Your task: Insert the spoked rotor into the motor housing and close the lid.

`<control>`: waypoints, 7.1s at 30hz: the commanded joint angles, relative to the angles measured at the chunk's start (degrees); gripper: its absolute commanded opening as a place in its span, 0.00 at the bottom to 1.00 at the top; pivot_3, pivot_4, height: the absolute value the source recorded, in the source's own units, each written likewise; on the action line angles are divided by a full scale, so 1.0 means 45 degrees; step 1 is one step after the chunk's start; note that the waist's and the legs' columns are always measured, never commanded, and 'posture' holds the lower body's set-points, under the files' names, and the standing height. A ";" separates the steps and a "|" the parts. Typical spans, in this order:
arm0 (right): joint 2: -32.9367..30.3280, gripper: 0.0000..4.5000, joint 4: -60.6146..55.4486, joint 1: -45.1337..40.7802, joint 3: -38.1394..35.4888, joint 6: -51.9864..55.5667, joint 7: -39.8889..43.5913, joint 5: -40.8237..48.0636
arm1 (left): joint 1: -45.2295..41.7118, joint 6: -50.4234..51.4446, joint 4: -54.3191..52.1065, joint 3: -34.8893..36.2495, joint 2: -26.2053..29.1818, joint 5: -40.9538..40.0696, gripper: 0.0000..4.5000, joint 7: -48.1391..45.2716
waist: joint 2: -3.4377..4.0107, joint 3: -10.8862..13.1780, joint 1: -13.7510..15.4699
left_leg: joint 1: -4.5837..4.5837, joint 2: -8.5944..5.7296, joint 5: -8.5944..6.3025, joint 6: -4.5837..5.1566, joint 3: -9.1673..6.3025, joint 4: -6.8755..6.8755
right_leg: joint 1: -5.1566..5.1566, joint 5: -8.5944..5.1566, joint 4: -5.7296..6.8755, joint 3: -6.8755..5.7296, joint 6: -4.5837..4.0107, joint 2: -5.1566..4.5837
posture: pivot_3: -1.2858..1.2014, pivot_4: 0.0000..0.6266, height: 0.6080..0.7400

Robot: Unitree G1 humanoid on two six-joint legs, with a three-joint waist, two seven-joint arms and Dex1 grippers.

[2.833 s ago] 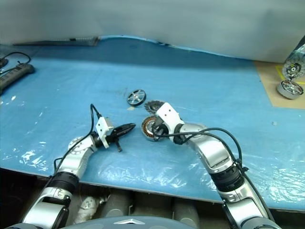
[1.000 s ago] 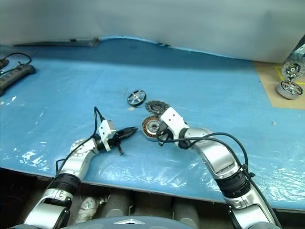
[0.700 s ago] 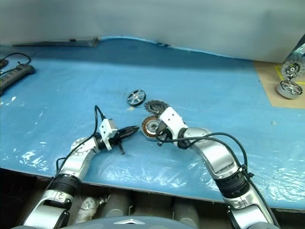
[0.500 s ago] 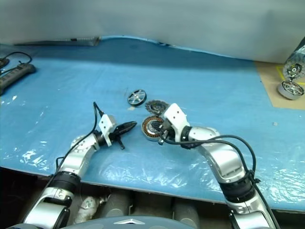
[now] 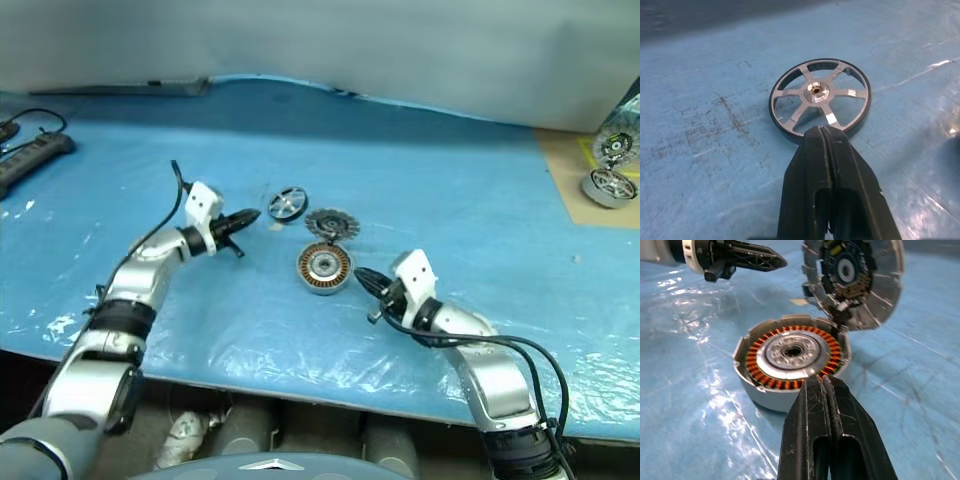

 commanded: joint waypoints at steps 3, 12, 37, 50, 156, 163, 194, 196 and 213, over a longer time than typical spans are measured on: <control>0.0184 0.00 0.0766 0.0452 -0.0149 -0.1810 -0.0163 -0.0570 | -0.1983 -0.0645 0.2634 0.0027 0.0318 0.0414 0.09 -0.1090 | -0.0003 0.0002 -0.0051 | 0.0001 -0.0008 0.0000 0.0000 -0.0001 -0.0006 | -0.0005 0.0000 -0.0001 0.0002 0.0000 0.0004 | 0.52 0.24 1.00; 0.0569 0.00 0.1062 0.0392 -0.0014 -0.2098 -0.0467 -0.0896 | -0.3850 -0.2247 0.5303 -0.0407 0.0393 0.1539 0.74 -0.2408 | -0.0020 0.0012 0.0014 | -0.0011 -0.0016 0.0000 0.0004 -0.0023 -0.0012 | 0.0007 0.0001 -0.0013 -0.0023 -0.0001 -0.0004 | 0.52 0.24 1.00; 0.0647 0.00 0.0768 0.0516 0.0036 -0.1903 -0.0675 -0.0926 | -0.5450 -0.2270 0.7703 -0.0537 -0.0460 0.3442 0.81 -0.0545 | -0.0050 0.0032 0.0055 | -0.0027 -0.0014 0.0000 0.0004 -0.0130 -0.0018 | 0.0040 0.0001 -0.0048 -0.0087 -0.0003 -0.0004 | 0.52 0.24 1.00; 0.1013 0.00 0.0864 0.0704 0.0085 -0.2747 -0.0373 -0.0733 | -0.5621 -0.1967 0.7805 -0.0392 -0.0767 0.3665 0.81 -0.0015 | -0.0051 0.0033 0.0056 | -0.0032 -0.0014 -0.0001 0.0004 -0.0142 -0.0023 | 0.0043 0.0001 -0.0059 -0.0098 -0.0003 -0.0008 | 0.52 0.24 1.00; 0.0190 0.00 -0.0272 -0.0008 0.0840 -0.1388 0.0037 -0.0712 | -0.4379 -0.4126 0.5115 -0.1970 0.1569 0.4044 0.54 -0.7198 | -0.0052 0.0038 0.0030 | -0.0046 0.0007 0.0000 0.0001 -0.0137 -0.0092 | 0.0061 0.0002 -0.0155 -0.0139 -0.0006 -0.0007 | 0.52 0.24 1.00; 0.0227 0.00 -0.0304 0.0062 0.0902 -0.1321 -0.0026 -0.0791 | -0.4503 -0.4618 0.5624 -0.2285 0.1600 0.4365 0.54 -0.7150 | -0.0052 0.0038 0.0033 | -0.0046 0.0008 0.0000 0.0001 -0.0137 -0.0080 | 0.0062 0.0002 -0.0144 -0.0138 -0.0007 -0.0008 | 0.52 0.24 1.00; 0.0334 0.00 -0.0042 -0.0113 0.1047 -0.1395 -0.0049 -0.0923 | -0.4779 -0.5456 0.6469 -0.2659 0.1254 0.5126 0.29 -0.6246 | -0.0052 0.0037 0.0039 | -0.0037 0.0011 0.0000 0.0003 -0.0137 -0.0050 | 0.0064 0.0001 -0.0098 -0.0136 -0.0008 -0.0009 | 0.52 0.24 1.00; 0.0333 0.00 -0.0036 -0.0124 0.1051 -0.1389 -0.0045 -0.0920 | -0.4807 -0.5373 0.6461 -0.2602 0.1285 0.5082 0.25 -0.6149 | -0.0052 0.0038 0.0041 | -0.0027 0.0010 0.0000 0.0003 -0.0136 -0.0050 | 0.0065 0.0001 -0.0087 -0.0127 -0.0008 -0.0010 | 0.52 0.24 1.00; 0.0898 0.00 -0.0059 0.0357 -0.0127 -0.2039 -0.0155 0.0315 | -0.2867 -0.2779 0.2742 -0.1215 0.2714 0.2483 0.24 -0.9198 | -0.0051 0.0038 0.0005 | -0.0028 0.0024 -0.0001 0.0003 -0.0128 -0.0058 | 0.0052 -0.0004 -0.0085 -0.0120 -0.0017 -0.0008 | 0.52 0.24 1.00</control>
